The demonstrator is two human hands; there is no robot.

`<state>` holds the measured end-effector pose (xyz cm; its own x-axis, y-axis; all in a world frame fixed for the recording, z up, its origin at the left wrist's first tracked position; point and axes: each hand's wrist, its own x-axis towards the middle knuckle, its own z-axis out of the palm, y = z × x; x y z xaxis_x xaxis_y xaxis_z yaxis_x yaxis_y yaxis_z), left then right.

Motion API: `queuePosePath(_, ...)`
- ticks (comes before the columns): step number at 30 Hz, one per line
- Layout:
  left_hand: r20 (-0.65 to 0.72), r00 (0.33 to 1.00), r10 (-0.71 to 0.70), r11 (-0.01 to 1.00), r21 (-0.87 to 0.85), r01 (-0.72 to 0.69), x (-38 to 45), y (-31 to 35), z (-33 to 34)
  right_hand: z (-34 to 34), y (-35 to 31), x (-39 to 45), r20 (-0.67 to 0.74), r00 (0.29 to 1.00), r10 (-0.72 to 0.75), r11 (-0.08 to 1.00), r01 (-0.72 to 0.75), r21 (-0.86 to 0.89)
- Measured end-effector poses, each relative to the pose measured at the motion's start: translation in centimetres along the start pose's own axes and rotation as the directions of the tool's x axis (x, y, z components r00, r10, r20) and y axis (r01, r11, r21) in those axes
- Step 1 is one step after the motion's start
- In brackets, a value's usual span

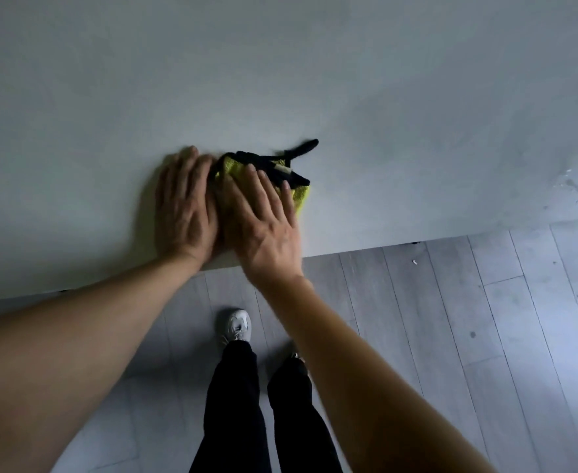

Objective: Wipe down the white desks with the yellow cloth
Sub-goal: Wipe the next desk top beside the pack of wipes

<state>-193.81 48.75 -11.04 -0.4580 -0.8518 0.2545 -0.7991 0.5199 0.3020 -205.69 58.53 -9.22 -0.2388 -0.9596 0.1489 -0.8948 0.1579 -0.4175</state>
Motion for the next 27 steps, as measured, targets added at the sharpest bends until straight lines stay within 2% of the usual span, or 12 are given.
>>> queuePosePath(2,0.015,1.000,0.002,1.000,0.003,-0.002,-0.2,0.2,-0.1,-1.8,4.1,-0.9,-0.055,0.998,0.034,0.999,-0.032,0.032)
queuePosePath(4,0.035,0.999,-0.015,1.000,0.010,0.015,-0.4,0.2,-0.1,-3.9,9.5,-2.0,-0.180,0.964,0.195,0.981,-0.194,0.022)
queuePosePath(7,0.038,0.999,-0.015,1.000,0.014,0.014,-0.2,0.4,0.0,-7.0,15.7,-3.2,-0.296,0.860,0.415,0.897,-0.440,-0.022)
queuePosePath(10,0.027,1.000,-0.012,1.000,0.021,0.011,-0.3,0.5,0.1,-7.0,15.7,-2.1,-0.352,0.742,0.571,0.789,-0.614,-0.015)
queuePosePath(11,0.026,1.000,-0.015,1.000,0.023,0.014,-0.4,0.5,0.1,-6.4,14.5,-1.4,-0.366,0.730,0.577,0.783,-0.622,-0.005)
queuePosePath(12,0.023,1.000,-0.017,1.000,0.025,0.017,-0.4,0.5,0.1,-5.4,12.8,-0.7,-0.362,0.760,0.539,0.817,-0.577,0.005)
queuePosePath(16,0.004,1.000,-0.024,1.000,0.007,0.024,-0.2,0.2,0.1,-0.9,3.3,2.0,-0.157,0.979,0.131,0.991,-0.128,0.029)
queuePosePath(18,-0.012,0.999,-0.038,0.999,-0.002,0.038,-0.3,0.0,0.1,-0.1,0.6,3.1,-0.025,0.999,-0.037,0.999,0.037,0.004)
queuePosePath(20,-0.023,0.999,-0.044,0.999,0.009,0.044,-0.3,0.0,0.3,-0.1,1.8,3.9,0.041,0.990,-0.135,0.991,0.136,-0.022)
queuePosePath(22,-0.014,0.999,-0.042,0.999,0.020,0.042,-0.5,0.1,0.4,-1.4,5.9,3.8,-0.023,0.993,-0.118,0.993,0.118,0.001)
queuePosePath(24,-0.004,0.999,-0.051,0.998,0.030,0.051,-0.5,0.2,0.4,-3.3,11.4,3.6,-0.171,0.983,0.065,0.998,-0.066,-0.002)
queuePosePath(27,0.005,0.999,-0.054,0.998,0.044,0.053,-0.3,0.1,0.5,-6.3,17.5,3.4,-0.268,0.898,0.349,0.929,-0.369,-0.027)
